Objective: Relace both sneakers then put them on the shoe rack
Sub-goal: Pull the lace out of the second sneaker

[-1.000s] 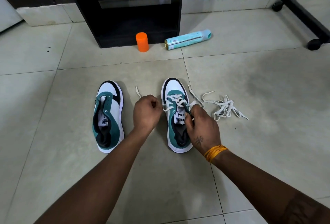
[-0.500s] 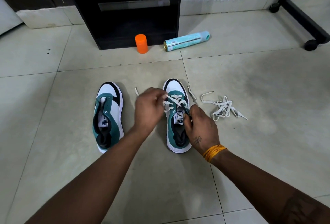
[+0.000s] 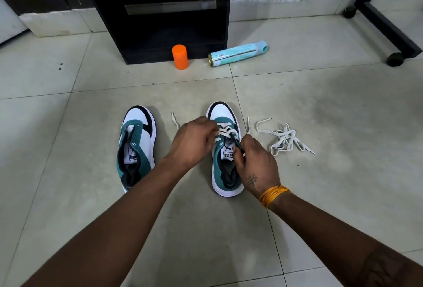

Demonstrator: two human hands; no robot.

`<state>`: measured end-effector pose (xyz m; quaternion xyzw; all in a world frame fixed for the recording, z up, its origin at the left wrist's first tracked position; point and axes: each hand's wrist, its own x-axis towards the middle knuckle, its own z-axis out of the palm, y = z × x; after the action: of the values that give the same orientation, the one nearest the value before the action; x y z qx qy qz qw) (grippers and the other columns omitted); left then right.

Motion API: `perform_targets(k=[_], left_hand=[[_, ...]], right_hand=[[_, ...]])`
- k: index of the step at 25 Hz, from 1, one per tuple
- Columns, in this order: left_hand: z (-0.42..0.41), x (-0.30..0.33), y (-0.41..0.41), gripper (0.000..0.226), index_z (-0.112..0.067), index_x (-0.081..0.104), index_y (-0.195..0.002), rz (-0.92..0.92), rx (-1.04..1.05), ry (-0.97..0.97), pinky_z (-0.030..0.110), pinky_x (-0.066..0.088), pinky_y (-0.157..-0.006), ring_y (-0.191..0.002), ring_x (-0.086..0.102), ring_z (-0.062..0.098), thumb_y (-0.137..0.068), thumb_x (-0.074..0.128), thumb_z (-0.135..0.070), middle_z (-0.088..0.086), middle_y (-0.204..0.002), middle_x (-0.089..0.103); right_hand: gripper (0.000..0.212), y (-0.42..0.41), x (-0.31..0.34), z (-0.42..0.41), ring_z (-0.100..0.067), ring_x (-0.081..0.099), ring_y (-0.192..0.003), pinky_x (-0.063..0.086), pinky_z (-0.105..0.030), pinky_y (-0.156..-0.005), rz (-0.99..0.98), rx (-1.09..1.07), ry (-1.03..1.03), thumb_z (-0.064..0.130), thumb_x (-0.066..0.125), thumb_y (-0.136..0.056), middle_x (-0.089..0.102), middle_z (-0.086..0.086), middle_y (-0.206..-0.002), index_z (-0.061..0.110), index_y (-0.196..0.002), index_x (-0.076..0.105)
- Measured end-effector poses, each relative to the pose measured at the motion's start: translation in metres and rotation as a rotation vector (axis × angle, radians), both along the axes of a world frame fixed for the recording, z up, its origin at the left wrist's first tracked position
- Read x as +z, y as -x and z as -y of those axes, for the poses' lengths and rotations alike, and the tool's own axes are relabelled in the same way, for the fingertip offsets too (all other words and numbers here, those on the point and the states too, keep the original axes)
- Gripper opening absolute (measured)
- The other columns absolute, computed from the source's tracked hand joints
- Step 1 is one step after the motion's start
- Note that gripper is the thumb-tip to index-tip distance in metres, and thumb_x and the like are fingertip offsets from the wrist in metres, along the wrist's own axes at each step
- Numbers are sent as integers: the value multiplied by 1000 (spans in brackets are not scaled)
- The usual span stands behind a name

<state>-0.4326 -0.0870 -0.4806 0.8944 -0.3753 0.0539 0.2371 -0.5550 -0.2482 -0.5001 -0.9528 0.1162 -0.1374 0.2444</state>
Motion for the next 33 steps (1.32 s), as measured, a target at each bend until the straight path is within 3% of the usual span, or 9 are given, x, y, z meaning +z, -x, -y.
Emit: perform_targets(k=[5, 9, 11, 15, 20, 22, 27, 29, 33], left_hand=[[-26, -2, -13, 14, -19, 72, -90, -182, 636, 72, 35, 53, -70, -83, 70, 30, -86, 60, -14, 3, -89, 74], [-12, 5, 11, 55, -23, 63, -134, -124, 176, 138, 32, 55, -85, -105, 67, 20, -83, 55, -7, -4, -136, 61], [0, 5, 17, 52, -23, 64, -133, -73, 12, 60, 35, 58, -80, -102, 69, 24, -85, 56, -7, -3, -133, 61], [-1, -8, 10, 16, -15, 73, -102, -98, 130, 132, 40, 56, -72, -79, 67, 25, -89, 66, -10, 3, -97, 67], [-5, -7, 9, 28, -21, 73, -120, -110, 44, 108, 33, 57, -79, -93, 70, 21, -94, 64, -15, -2, -116, 71], [-1, -4, 11, 20, -21, 74, -109, -50, 66, 66, 34, 55, -72, -87, 70, 23, -93, 63, -21, -2, -105, 72], [-21, -10, -7, 12, -19, 70, -80, -214, 541, 164, 30, 51, -61, -68, 67, 20, -83, 60, -23, -3, -73, 72], [-24, -10, -2, 18, -19, 73, -90, -193, 499, 87, 35, 57, -68, -73, 70, 26, -85, 57, -26, 1, -83, 75], [3, -2, 15, 39, -17, 68, -126, -80, 112, 15, 43, 59, -79, -99, 70, 34, -89, 54, -17, 9, -118, 72]], right_hand=[[22, 3, 2, 2, -36, 57, -67, 43, -39, -53, -14, 10, -7, 36, 47, -104, 55, -4, -83, 22, -92, 34], [23, 1, 1, 1, -36, 58, -68, 41, -38, -54, -29, 10, -1, 37, 47, -103, 55, -4, -82, 21, -92, 34], [23, 0, 1, 0, -37, 58, -68, 40, -38, -54, -33, 11, 4, 35, 48, -103, 56, -5, -83, 22, -92, 34], [22, 2, 1, 4, -36, 58, -69, 39, -37, -54, -39, 7, -9, 36, 48, -103, 57, -5, -83, 20, -92, 37], [22, 2, 2, 3, -37, 59, -68, 41, -38, -54, -36, 20, 0, 36, 47, -103, 57, -5, -83, 21, -93, 35], [22, 1, 2, 3, -38, 58, -69, 41, -39, -54, -40, 22, 0, 36, 47, -103, 57, -6, -83, 22, -93, 34], [23, 3, 5, 3, -37, 58, -68, 42, -38, -55, -51, 31, -8, 39, 44, -103, 58, -5, -84, 21, -93, 35], [22, 3, 5, 3, -36, 58, -68, 42, -38, -55, -51, 32, 1, 39, 44, -103, 58, -4, -85, 21, -93, 35], [22, 1, 4, 3, -37, 58, -68, 45, -40, -55, -52, 30, 3, 37, 46, -103, 58, -5, -85, 21, -93, 36]])
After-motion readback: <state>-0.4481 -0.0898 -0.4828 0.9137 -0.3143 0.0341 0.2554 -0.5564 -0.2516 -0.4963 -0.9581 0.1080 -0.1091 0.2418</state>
